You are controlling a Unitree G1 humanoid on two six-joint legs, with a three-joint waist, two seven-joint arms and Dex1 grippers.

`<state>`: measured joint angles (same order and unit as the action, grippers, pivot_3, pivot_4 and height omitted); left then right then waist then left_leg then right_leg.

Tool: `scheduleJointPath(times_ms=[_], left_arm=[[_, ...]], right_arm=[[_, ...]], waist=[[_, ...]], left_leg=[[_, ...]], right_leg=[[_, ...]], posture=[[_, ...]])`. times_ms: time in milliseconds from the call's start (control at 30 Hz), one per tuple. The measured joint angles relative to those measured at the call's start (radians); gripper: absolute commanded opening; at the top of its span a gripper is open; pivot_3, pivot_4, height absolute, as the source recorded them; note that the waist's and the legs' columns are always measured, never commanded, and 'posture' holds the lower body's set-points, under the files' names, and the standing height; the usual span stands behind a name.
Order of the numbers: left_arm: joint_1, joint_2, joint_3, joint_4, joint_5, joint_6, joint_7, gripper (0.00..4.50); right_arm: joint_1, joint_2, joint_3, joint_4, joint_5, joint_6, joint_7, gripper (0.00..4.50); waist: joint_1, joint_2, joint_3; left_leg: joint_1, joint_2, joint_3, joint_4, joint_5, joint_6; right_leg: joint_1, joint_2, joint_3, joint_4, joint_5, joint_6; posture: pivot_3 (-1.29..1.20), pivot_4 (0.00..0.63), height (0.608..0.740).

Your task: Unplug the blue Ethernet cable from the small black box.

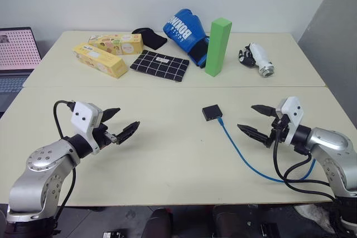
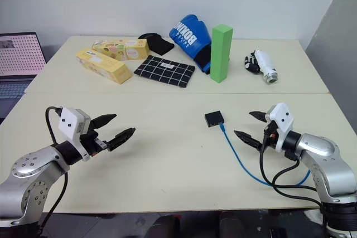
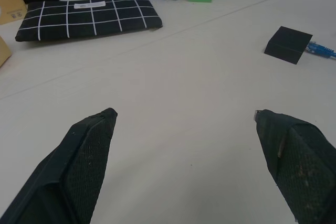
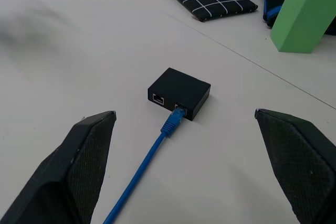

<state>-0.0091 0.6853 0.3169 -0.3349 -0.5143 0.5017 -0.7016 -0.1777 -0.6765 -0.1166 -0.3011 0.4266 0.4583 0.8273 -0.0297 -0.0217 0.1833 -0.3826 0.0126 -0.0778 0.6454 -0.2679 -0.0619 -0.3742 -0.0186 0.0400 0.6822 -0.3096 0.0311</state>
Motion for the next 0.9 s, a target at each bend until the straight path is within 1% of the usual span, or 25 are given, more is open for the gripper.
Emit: scheduleJointPath(times_ms=[200, 500, 600, 733, 800, 900], left_arm=[[0.040, 0.008, 0.000, -0.017, 0.001, -0.002, -0.028, 4.47], [0.050, 0.008, 0.000, -0.039, 0.008, -0.002, -0.020, 4.47], [0.055, 0.008, 0.000, -0.052, 0.005, 0.006, -0.021, 4.47], [0.062, 0.018, -0.013, -0.087, -0.004, 0.019, -0.047, 4.47], [0.062, 0.025, -0.030, -0.114, -0.033, 0.017, -0.092, 4.47], [0.061, 0.078, -0.058, -0.128, -0.055, 0.019, -0.177, 4.47]], right_arm=[[0.010, 0.000, 0.003, -0.006, 0.006, 0.002, 0.008, 4.50], [0.014, 0.011, 0.027, -0.006, 0.000, 0.001, 0.004, 4.50], [0.016, 0.032, 0.048, -0.007, -0.017, 0.001, -0.025, 4.50], [0.031, 0.060, 0.090, -0.011, -0.071, 0.013, -0.097, 4.50], [0.048, 0.066, 0.115, -0.014, -0.094, 0.028, -0.118, 4.50], [0.048, 0.106, 0.141, -0.029, -0.098, 0.062, -0.163, 4.50]], waist=[[0.000, 0.000, 0.000], [0.000, 0.000, 0.000], [0.000, 0.000, 0.000], [0.000, 0.000, 0.000], [0.000, 0.000, 0.000], [0.000, 0.000, 0.000]], left_leg=[[0.000, 0.000, 0.000, 0.000, 0.000, 0.000], [0.000, 0.000, 0.000, 0.000, 0.000, 0.000], [0.000, 0.000, 0.000, 0.000, 0.000, 0.000], [0.000, 0.000, 0.000, 0.000, 0.000, 0.000], [0.000, 0.000, 0.000, 0.000, 0.000, 0.000], [0.000, 0.000, 0.000, 0.000, 0.000, 0.000]], right_leg=[[0.000, 0.000, 0.000, 0.000, 0.000, 0.000], [0.000, 0.000, 0.000, 0.000, 0.000, 0.000], [0.000, 0.000, 0.000, 0.000, 0.000, 0.000], [0.000, 0.000, 0.001, 0.000, 0.000, 0.000], [0.000, 0.000, 0.001, 0.000, 0.000, 0.000], [0.000, 0.000, 0.001, 0.000, 0.000, 0.000]], posture=[[0.00, 0.150, 0.740], [0.00, 0.150, 0.740], [0.00, 0.150, 0.740], [0.00, 0.150, 0.740], [0.00, 0.150, 0.740], [0.00, 0.150, 0.740]])
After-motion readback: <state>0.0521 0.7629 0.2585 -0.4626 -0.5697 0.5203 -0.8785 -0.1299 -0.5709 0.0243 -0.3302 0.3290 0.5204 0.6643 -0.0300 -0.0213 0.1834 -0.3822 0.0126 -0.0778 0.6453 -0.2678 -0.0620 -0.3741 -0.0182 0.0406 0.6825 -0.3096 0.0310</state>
